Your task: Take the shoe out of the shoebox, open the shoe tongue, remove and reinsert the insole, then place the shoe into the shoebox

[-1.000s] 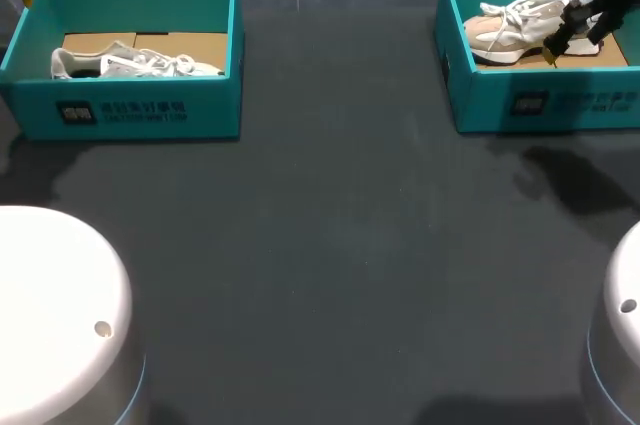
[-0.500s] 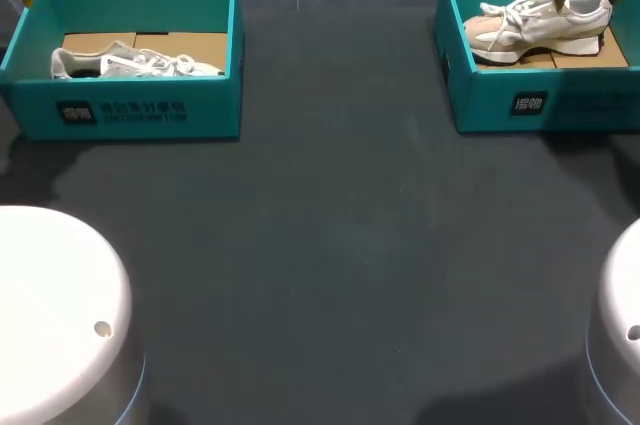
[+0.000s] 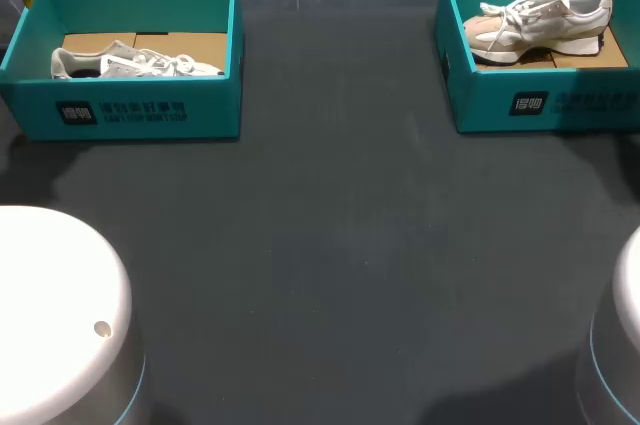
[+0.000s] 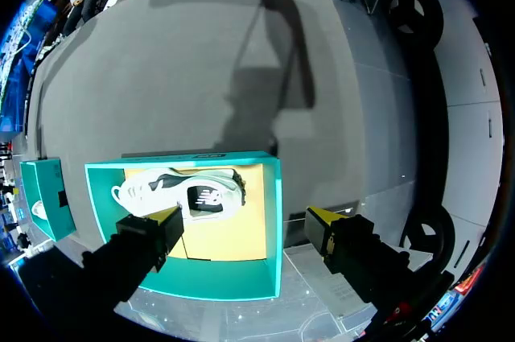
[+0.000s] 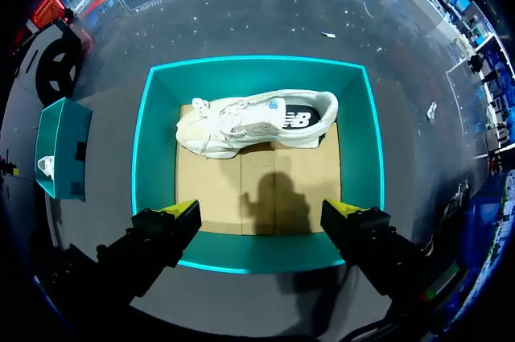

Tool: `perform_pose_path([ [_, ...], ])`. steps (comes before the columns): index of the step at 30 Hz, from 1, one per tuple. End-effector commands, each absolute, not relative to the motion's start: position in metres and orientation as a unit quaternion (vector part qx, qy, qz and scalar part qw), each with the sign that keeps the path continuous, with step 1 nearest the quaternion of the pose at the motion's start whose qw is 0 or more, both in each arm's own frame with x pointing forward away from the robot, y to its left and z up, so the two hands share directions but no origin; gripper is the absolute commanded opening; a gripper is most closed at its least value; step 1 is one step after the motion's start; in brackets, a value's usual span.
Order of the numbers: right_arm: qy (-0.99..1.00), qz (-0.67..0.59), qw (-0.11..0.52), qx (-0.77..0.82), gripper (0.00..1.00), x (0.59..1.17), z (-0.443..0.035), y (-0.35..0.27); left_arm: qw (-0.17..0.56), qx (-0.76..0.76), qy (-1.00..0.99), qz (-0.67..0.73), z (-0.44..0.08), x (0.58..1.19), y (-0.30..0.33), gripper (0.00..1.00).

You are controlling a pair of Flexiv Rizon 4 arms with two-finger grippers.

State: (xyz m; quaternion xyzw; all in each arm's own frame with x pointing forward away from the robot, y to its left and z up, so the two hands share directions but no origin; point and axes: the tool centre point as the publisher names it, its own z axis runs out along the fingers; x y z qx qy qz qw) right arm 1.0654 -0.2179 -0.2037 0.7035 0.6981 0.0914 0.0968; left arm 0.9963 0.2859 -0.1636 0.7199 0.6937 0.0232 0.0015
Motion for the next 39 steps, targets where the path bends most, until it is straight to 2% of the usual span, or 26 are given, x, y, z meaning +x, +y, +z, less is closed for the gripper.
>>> perform_pose_path([
  [1,0.699,0.091,0.105,0.701,1.0,1.101,-0.225,-0.234,0.001,0.72,0.693,0.024,-0.163,0.995,0.286,1.0],
  [6,0.69,0.096,0.139,0.704,1.0,1.131,-0.248,-0.262,0.001,0.72,0.693,0.024,-0.163,0.995,0.286,1.0],
  [21,0.69,0.096,0.139,0.704,1.0,1.131,-0.248,-0.262,0.001,0.72,0.693,0.024,-0.163,0.995,0.286,1.0],
  [31,0.695,0.062,0.142,0.703,1.0,1.167,-0.27,-0.285,0.001,0.72,0.693,0.024,-0.163,0.995,0.286,1.0],
  [33,0.701,0.057,0.133,0.698,0.92,1.173,-0.276,-0.289,0.001,0.72,0.693,0.024,-0.163,0.995,0.286,1.0],
  [34,0.702,0.056,0.132,0.698,0.92,1.175,-0.279,-0.292,0.001,0.72,0.693,0.024,-0.163,0.995,0.286,1.0],
  [36,0.698,0.057,0.129,0.702,1.0,1.178,-0.285,-0.3,0.001,0.72,0.693,0.024,-0.163,0.995,0.286,1.0],
  [39,0.694,0.046,0.125,0.708,1.0,1.181,-0.292,-0.309,0.001,0.72,0.693,0.024,-0.163,0.995,0.286,1.0],
])
